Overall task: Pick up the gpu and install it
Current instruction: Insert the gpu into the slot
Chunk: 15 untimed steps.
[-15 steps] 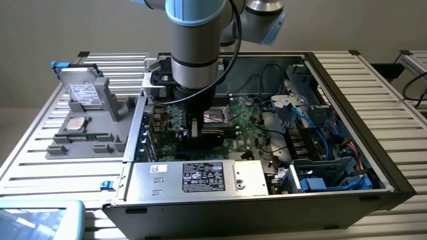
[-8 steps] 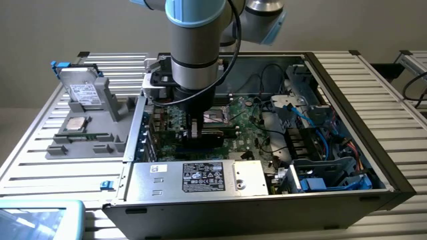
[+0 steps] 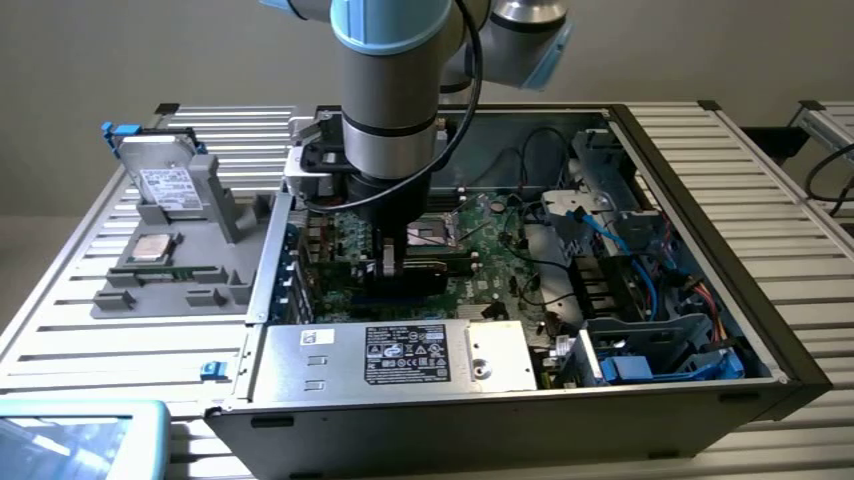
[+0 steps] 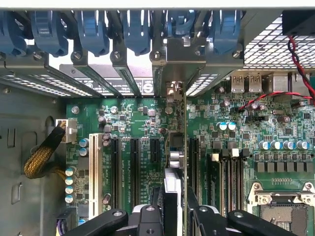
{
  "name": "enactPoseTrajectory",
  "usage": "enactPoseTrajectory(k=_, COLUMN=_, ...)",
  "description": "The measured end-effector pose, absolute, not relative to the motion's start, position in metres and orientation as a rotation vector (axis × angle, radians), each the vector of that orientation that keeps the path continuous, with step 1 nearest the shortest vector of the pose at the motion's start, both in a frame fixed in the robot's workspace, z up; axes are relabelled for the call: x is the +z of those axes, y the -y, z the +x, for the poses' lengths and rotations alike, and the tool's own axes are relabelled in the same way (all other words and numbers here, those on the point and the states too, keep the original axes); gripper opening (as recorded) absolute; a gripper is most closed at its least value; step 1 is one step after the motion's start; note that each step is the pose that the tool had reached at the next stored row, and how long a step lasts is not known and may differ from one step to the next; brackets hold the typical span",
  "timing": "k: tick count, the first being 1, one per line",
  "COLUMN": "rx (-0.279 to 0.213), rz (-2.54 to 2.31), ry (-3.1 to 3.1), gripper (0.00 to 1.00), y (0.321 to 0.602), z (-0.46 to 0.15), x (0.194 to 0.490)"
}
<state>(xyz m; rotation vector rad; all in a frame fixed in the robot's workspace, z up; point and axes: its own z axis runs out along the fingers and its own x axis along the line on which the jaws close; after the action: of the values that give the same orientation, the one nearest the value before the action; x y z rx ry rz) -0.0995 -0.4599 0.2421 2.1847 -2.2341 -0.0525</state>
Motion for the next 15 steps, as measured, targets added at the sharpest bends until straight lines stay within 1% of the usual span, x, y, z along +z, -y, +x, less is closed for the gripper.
enactPoseTrajectory(k=15, rx=-0.057, rz=2.200, ry=2.223, gripper=0.28, y=0.4604, z=-0.0995, x=0.2415)
